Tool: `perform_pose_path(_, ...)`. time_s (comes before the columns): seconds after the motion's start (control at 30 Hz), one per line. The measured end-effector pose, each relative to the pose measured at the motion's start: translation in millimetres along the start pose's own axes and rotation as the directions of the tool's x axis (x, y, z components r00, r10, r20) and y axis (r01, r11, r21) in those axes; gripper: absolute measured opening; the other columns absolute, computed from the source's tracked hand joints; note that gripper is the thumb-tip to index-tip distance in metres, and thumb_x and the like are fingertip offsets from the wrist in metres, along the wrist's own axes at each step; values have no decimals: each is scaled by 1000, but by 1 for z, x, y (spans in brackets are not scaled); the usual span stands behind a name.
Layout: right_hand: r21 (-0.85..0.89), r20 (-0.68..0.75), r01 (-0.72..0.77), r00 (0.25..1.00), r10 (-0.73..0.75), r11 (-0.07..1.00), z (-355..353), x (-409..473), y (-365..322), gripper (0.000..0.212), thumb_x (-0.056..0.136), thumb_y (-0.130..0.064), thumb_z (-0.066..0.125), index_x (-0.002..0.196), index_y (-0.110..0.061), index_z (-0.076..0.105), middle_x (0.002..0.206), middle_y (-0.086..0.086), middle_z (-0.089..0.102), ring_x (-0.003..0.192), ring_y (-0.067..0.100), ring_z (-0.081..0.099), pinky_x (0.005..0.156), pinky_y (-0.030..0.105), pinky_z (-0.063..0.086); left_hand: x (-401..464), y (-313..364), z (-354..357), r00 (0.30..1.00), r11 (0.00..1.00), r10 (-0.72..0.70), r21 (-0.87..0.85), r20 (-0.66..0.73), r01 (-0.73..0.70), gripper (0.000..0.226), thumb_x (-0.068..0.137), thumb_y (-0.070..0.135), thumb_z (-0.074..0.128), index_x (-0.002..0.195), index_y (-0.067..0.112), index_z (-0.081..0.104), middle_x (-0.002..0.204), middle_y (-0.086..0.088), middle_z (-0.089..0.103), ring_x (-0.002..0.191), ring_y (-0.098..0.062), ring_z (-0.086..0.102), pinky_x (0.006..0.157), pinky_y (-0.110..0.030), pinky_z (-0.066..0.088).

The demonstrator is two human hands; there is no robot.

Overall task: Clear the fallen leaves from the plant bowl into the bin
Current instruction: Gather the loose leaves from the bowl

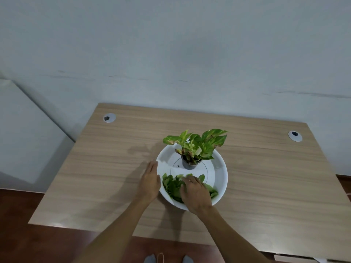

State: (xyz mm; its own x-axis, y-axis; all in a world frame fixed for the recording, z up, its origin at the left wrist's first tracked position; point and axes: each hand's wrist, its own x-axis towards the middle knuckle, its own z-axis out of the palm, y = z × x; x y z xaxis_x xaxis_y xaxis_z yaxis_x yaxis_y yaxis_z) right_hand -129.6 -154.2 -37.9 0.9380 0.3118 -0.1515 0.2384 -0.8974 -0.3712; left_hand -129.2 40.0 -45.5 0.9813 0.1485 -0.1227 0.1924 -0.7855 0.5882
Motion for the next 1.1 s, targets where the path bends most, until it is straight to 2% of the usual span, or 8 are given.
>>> perform_pose_path(0.07,-17,78,119,990,-117,993,-1,11,-8,47,100,-28,37,145,-19,44,152,4,45,141,23,39,115,39,36,-3,3,1,994,974,-107,-202,-23,101,48,93,8,45,141,16,44,143,-5,51,127,-26,52,102,-36,46)
perform_pose_path(0.17,-38,230,213,953,-199,976,2,29,-21,54,101,-23,35,154,-13,28,164,7,22,153,24,18,123,41,23,-2,7,2,975,914,-212,-367,-64,175,43,89,3,47,128,18,58,118,-4,69,107,-24,64,86,-28,49)
perform_pose_path(0.3,-102,392,278,894,-219,955,7,35,-32,61,99,-17,38,156,-13,19,167,2,10,154,25,9,121,48,22,2,10,0,949,843,-315,-465,-17,272,39,88,-2,49,122,11,62,116,-8,71,109,-25,65,93,-37,53)
perform_pose_path(0.47,-153,430,409,847,-312,900,0,10,-14,59,95,-11,46,152,-12,31,163,3,24,150,26,22,114,47,35,5,8,-3,914,768,-403,-525,50,367,37,87,-4,51,120,6,61,120,-11,69,112,-24,65,98,-41,53)
perform_pose_path(0.63,-100,361,396,869,-338,913,-10,4,-3,62,92,-8,47,152,-13,34,158,8,36,147,27,32,117,42,32,3,13,-2,893,727,-447,-562,49,394,37,88,-2,50,123,5,59,122,-13,68,111,-26,64,95,-37,53)
perform_pose_path(0.77,-104,269,394,895,-355,913,-5,30,-26,63,92,-4,43,153,-11,29,162,7,29,151,25,23,120,41,26,4,13,1,890,725,-455,-567,34,392,37,87,-3,49,122,5,60,118,-13,70,105,-26,67,92,-39,55)
perform_pose_path(0.93,-318,414,445,859,-300,837,8,37,-38,69,97,-15,49,155,-7,13,164,10,12,153,32,11,116,53,29,9,11,-1,890,729,-455,-561,31,392,37,85,-4,50,118,3,62,115,-14,71,106,-28,66,92,-38,54)
perform_pose_path(1.1,-324,467,549,801,-374,771,5,6,-14,68,93,-10,57,152,-7,24,159,11,25,147,34,24,111,54,37,9,8,-1,877,706,-476,-567,63,424,36,85,-2,50,118,4,61,117,-13,69,107,-27,65,94,-41,54)
